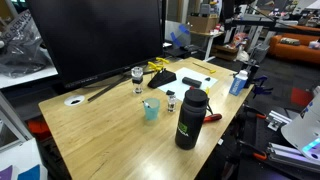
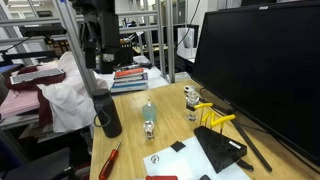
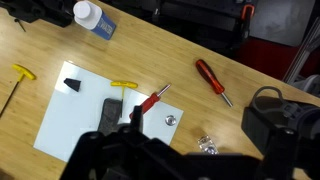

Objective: Pick the screwdriver and move it up

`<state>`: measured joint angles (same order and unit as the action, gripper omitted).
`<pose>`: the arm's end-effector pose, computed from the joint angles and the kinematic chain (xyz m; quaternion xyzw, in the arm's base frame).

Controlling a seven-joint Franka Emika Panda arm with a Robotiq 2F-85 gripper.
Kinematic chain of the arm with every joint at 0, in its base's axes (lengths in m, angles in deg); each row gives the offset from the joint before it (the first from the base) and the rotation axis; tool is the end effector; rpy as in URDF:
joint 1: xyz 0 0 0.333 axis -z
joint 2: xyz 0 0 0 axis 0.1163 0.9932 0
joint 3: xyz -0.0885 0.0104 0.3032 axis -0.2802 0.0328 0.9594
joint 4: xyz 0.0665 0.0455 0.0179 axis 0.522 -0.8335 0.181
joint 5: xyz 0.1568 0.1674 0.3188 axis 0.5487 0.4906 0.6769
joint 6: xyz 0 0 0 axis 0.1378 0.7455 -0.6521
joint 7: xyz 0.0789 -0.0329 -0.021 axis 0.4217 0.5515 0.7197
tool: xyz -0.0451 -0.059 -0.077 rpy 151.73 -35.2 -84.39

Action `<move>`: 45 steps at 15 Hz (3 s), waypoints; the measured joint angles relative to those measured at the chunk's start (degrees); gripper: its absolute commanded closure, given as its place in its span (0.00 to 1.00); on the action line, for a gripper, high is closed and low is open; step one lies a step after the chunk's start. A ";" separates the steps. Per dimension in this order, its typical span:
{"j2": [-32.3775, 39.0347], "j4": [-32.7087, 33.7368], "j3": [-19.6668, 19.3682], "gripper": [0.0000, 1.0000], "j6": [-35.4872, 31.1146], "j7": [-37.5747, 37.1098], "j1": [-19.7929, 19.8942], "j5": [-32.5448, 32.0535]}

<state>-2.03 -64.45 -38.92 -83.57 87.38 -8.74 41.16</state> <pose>0.4321 0.0110 0.5141 0.9827 0.1310 -0.1193 0.0544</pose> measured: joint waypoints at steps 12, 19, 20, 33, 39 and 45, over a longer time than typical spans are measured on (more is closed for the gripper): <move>0.04 -0.07 -0.04 0.00 -0.02 -0.20 0.00 0.00; 6.47 -4.15 -3.63 0.00 -7.73 -4.07 1.20 2.61; 7.74 -4.54 -4.36 0.00 -8.31 -3.83 1.44 3.85; 13.02 -5.32 -6.73 0.00 -13.36 -3.28 2.76 13.57; 22.12 -9.39 -8.03 0.00 -27.19 -4.31 5.23 17.77; 23.17 -9.50 -8.00 0.00 -28.65 -5.52 5.27 17.26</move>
<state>21.14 -73.95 -46.91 -112.22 81.85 -3.47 58.43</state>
